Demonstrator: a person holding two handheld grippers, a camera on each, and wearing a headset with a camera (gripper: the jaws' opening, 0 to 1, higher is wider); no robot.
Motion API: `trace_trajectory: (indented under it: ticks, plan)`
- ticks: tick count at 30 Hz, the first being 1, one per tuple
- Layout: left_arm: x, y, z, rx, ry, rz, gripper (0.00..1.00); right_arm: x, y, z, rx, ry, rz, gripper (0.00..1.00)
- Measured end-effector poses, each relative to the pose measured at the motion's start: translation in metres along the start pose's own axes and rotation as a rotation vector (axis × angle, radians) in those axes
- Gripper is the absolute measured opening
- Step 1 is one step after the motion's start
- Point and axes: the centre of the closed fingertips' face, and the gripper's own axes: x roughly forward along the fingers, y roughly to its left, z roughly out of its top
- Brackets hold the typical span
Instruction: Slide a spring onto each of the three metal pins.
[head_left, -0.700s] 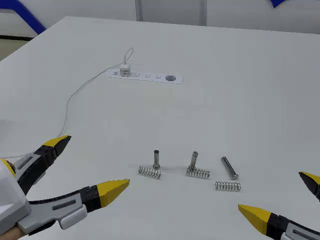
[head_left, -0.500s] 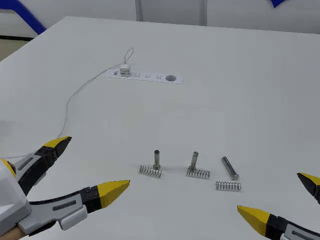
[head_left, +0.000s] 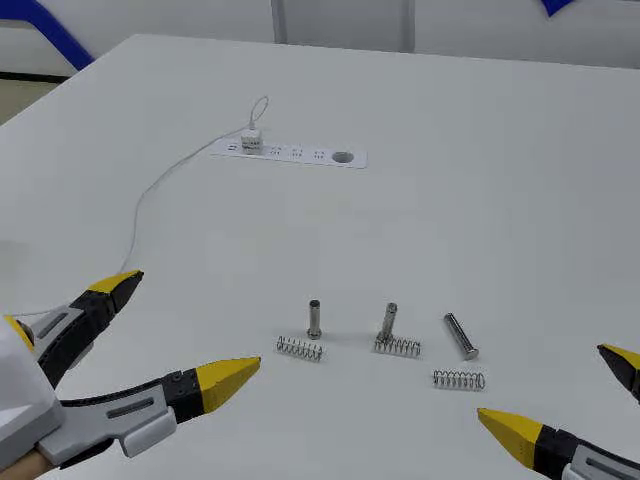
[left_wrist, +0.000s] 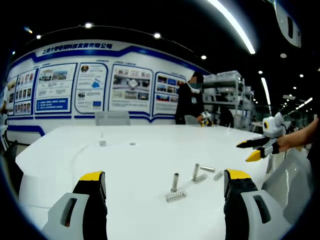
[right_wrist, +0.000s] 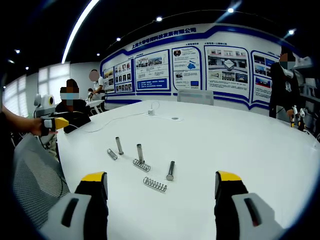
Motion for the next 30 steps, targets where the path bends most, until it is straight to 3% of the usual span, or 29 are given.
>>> trace_trajectory:
  ticks: [13,20,22,30]
  plan:
    - [0.001,0.001,-0.004,0.006,0.022,0.002,1.0,0.003,0.002,0.002,-0.004,0.014,0.012,0.86]
    - [0.0,0.002,-0.001,-0.002,0.006,0.006,1.0,0.004,0.002,0.001,-0.009,0.025,0.021,0.86]
    - [0.0,0.002,-0.001,0.0,0.004,0.007,1.0,0.005,-0.002,0.001,-0.019,0.027,0.0,0.86]
    - [0.0,0.002,-0.005,0.007,0.025,0.01,1.0,0.01,-0.007,0.003,-0.033,0.042,0.002,0.82]
